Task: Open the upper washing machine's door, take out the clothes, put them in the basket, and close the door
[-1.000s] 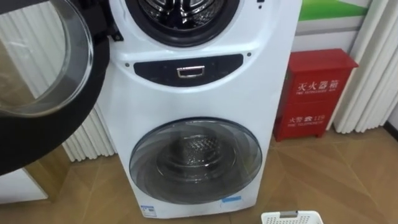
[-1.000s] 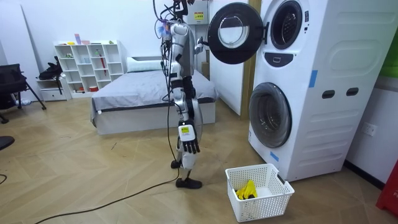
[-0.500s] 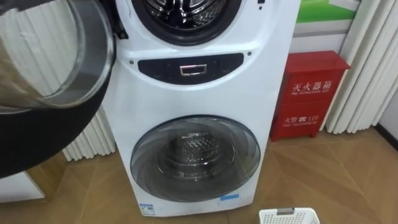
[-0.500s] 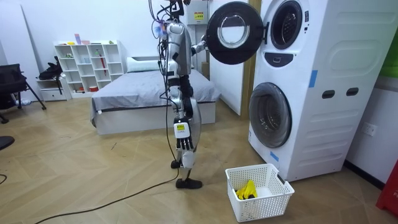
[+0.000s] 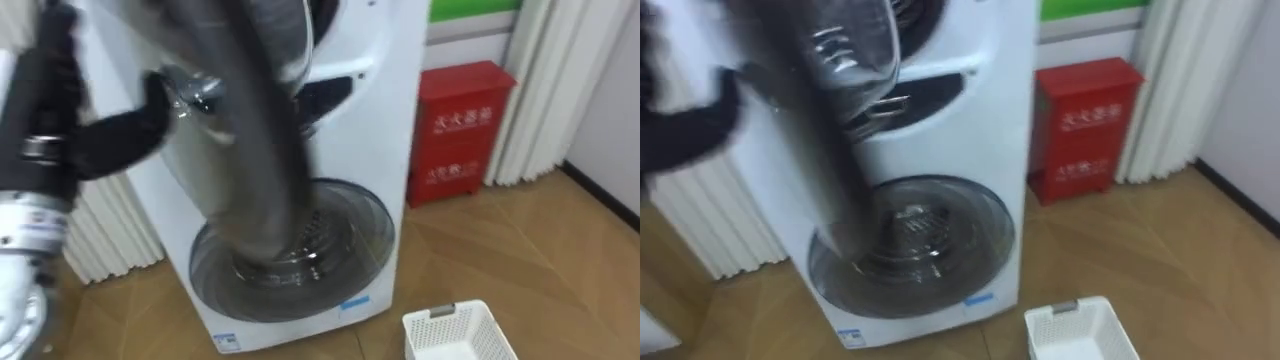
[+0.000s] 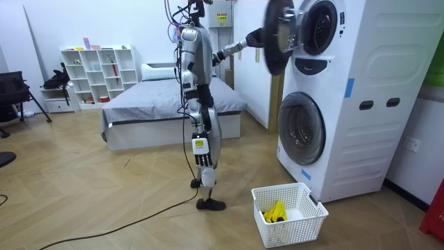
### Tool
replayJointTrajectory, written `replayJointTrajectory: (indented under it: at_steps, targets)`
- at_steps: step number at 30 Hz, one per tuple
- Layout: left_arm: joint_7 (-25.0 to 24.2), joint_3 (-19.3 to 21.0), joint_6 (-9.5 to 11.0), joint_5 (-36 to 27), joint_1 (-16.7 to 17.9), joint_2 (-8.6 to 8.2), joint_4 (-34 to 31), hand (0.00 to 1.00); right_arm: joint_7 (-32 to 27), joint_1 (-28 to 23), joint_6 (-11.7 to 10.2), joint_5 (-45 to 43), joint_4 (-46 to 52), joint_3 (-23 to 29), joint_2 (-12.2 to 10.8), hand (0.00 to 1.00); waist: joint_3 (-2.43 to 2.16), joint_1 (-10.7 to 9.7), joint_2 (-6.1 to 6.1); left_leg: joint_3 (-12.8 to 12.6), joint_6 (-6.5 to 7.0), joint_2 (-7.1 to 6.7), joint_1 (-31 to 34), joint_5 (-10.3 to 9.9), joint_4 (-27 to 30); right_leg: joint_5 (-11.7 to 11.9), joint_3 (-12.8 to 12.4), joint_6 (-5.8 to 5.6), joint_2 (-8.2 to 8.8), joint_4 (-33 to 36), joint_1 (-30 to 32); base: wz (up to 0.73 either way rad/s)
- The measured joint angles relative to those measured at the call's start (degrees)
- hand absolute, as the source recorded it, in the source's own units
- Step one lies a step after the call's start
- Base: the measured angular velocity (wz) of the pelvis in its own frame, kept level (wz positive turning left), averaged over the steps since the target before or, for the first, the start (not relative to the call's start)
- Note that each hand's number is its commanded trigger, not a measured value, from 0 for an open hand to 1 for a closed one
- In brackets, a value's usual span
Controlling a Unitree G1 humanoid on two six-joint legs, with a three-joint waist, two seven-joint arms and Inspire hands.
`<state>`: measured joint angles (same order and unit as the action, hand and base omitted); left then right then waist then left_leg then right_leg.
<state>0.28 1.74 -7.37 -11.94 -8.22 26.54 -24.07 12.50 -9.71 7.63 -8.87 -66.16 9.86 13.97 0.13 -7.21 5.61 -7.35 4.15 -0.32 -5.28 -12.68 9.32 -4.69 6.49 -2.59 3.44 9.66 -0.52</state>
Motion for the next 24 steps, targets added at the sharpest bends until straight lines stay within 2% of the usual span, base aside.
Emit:
replayJointTrajectory:
  at_steps: [2,5,8,10,12,14,16,18,20,21,23,24]
  targets:
    - [-3.31,-2.67,-0.94,-2.7,-1.24,-0.53,-0.2,0.0,-0.33,0.77,0.08,0.67,0.01,-2.45,0.23,0.0,-0.08,-0.23,0.11,-0.37,-0.23,0.34,-0.27,-0.13,-0.09,-0.05,0.02,0.09,-0.38,0.03,0.12,-0.07]
    - [-5.75,-4.5,-2.29,-4.87,-1.62,-0.63,-0.29,0.0,-0.88,1.78,0.79,0.78,-0.02,-4.3,0.24,0.0,0.03,-0.24,-0.11,-0.6,-0.48,0.6,-0.42,-0.29,-0.13,-0.14,-0.03,0.24,-0.69,-0.01,0.38,-0.09]
    - [-6.25,-4.83,-3.44,-5.42,-2.23,-0.63,-0.18,0.0,-2.06,1.79,1.05,2.08,-0.25,-4.29,0.27,0.0,0.13,-0.24,0.06,-0.61,-0.49,0.62,-0.41,-0.29,-0.14,-0.17,-0.1,0.27,-0.7,-0.08,0.39,0.0]
    - [-6.25,-4.84,-3.51,-5.6,-2.63,-0.77,0.23,0.0,-2.74,1.87,1.22,2.49,-0.27,-4.3,0.26,0.0,0.28,-0.23,0.14,-0.63,-0.49,0.61,-0.43,-0.29,-0.2,-0.18,-0.14,0.27,-0.7,-0.07,0.41,0.0]
    - [-6.25,-4.86,-3.61,-5.11,-2.62,-1.38,0.81,0.0,-3.66,1.89,1.22,2.78,-0.27,-4.3,0.26,0.0,0.47,-0.19,0.28,-0.82,-0.49,0.61,-0.52,-0.29,-0.56,-0.18,-0.24,0.27,-0.72,-0.07,0.51,-0.03]
    - [-6.12,-5.02,-3.54,-4.1,-2.6,-3.09,2.54,0.0,-4.77,2.19,1.19,2.82,-0.27,-4.88,0.27,0.0,0.91,-0.17,0.27,-1.39,-0.49,0.63,-0.42,-0.29,-0.76,-0.25,-0.36,0.38,-0.74,0.02,0.75,-0.1]
    - [-5.88,-5.3,-3.46,-3.58,-1.84,-4.59,5.14,0.0,-5.59,2.22,1.12,2.91,-0.11,-5.73,0.26,0.0,1.12,-0.12,0.01,-1.75,-0.53,0.71,-0.51,-0.31,-0.95,-0.3,-0.67,0.46,-0.89,0.03,0.81,-0.12]
    - [-5.84,-5.66,-2.22,-2.58,1.32,-6.16,9.23,0.0,-6.57,2.21,1.11,3.9,-0.02,-6.52,0.18,0.0,1.22,-0.08,-0.16,-2.34,-0.76,0.86,-1.3,-0.44,-1.16,-0.5,-1.01,0.72,-1.18,0.11,0.57,-0.22]
    - [-5.64,-6.54,0.69,3.0,7.76,-10.2,19.84,0.0,-7.92,2.13,1.17,4.56,0.2,-6.49,-0.34,0.0,0.94,-0.14,-0.51,-3.28,-1.12,1.1,-2.4,-0.65,-1.54,-1.33,-1.24,0.98,-1.42,0.41,0.02,-0.2]
    - [-5.41,-6.71,0.77,4.55,9.41,-11.44,23.12,0.0,-8.41,2.12,1.14,5.13,0.29,-6.51,-0.63,0.0,0.8,-0.21,-0.79,-3.32,-1.21,1.15,-2.47,-0.7,-1.52,-1.55,-1.21,1.04,-1.47,0.54,0.06,-0.1]
    - [-4.04,-7.45,1.26,9.17,14.42,-14.48,39.89,0.0,-10.48,2.02,0.55,12.09,0.37,-6.2,-2.58,0.0,0.45,0.16,-2.69,-3.53,-1.8,1.28,-3.02,-0.79,-1.49,-2.07,-1.11,1.53,-2.0,0.81,-0.19,0.0]
    - [-3.24,-7.42,1.13,10.11,15.46,-14.86,44.15,0.0,-10.83,1.9,0.14,14.16,0.78,-6.22,-3.29,0.0,0.29,0.26,-3.29,-3.45,-2.03,1.48,-3.24,-0.91,-1.47,-2.14,-1.12,1.65,-2.25,0.65,-0.45,0.0]
